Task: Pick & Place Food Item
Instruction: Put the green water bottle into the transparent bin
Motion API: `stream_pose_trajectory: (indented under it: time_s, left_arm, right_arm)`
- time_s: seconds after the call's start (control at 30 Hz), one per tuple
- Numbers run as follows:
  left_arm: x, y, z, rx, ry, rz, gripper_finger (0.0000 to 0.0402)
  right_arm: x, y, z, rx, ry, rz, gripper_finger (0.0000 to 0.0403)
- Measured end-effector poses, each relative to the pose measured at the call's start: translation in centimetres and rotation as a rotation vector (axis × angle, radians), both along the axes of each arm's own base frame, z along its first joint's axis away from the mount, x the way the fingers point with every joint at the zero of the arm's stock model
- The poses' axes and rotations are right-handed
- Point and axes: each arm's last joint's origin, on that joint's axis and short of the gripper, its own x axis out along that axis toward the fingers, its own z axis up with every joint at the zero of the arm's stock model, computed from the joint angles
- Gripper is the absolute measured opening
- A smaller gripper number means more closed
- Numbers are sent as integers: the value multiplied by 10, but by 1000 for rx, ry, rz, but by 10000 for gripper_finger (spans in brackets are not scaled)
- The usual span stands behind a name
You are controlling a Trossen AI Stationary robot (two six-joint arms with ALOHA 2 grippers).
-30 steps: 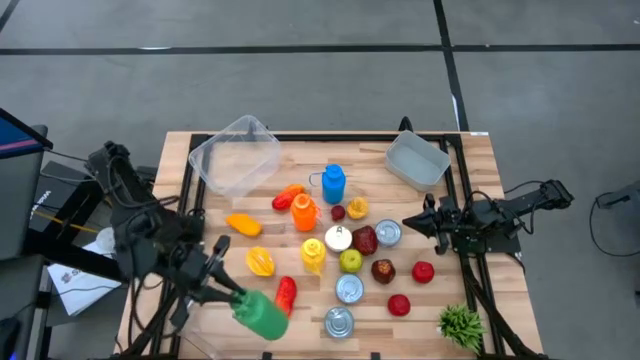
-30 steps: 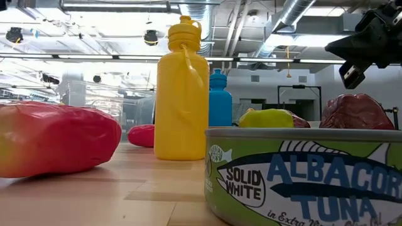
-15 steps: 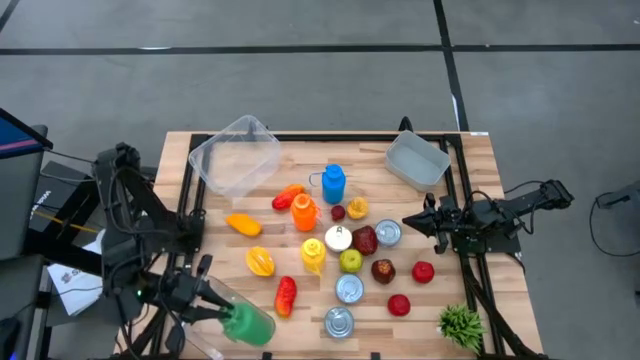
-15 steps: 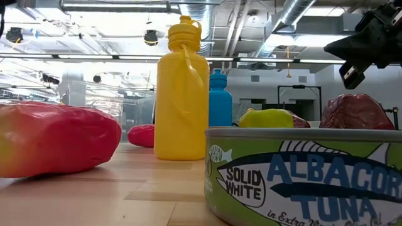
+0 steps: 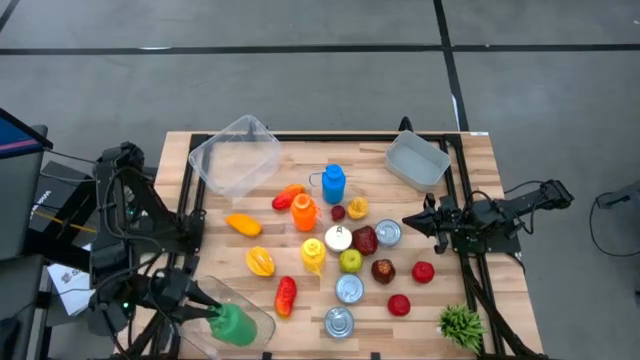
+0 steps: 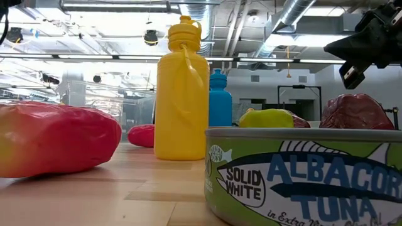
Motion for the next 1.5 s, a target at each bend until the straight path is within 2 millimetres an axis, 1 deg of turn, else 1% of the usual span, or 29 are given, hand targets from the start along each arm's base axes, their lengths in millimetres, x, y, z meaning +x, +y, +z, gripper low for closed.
stream_pose_trajectory:
  time_s: [0.23,0.4,0.53,0.73,0.8,0.93,1.07,1.5]
  left_arm:
    - [-15,10,-12,36,89,14,46]
    - [-20,16,-18,85,127,32,46]
    - [-22,19,-20,103,134,45,46]
    - [-25,18,-20,102,134,29,46]
    - [-25,17,-25,81,140,41,46]
    - [-26,16,-44,50,155,61,46]
    - [-26,16,-53,64,159,61,46]
    - [-28,21,-57,135,207,43,46]
  right_arm:
    - [0,0,0,0,0,-3,0]
    - [0,0,0,0,0,-3,0]
    - [0,0,0,-1,1,-3,0]
    - [0,0,0,0,0,-3,0]
    - [0,0,0,0,0,-3,0]
    - [0,0,0,-1,1,-3,0]
    - [0,0,0,0,0,-13,0]
    - [0,-2,0,1,-1,-52,0]
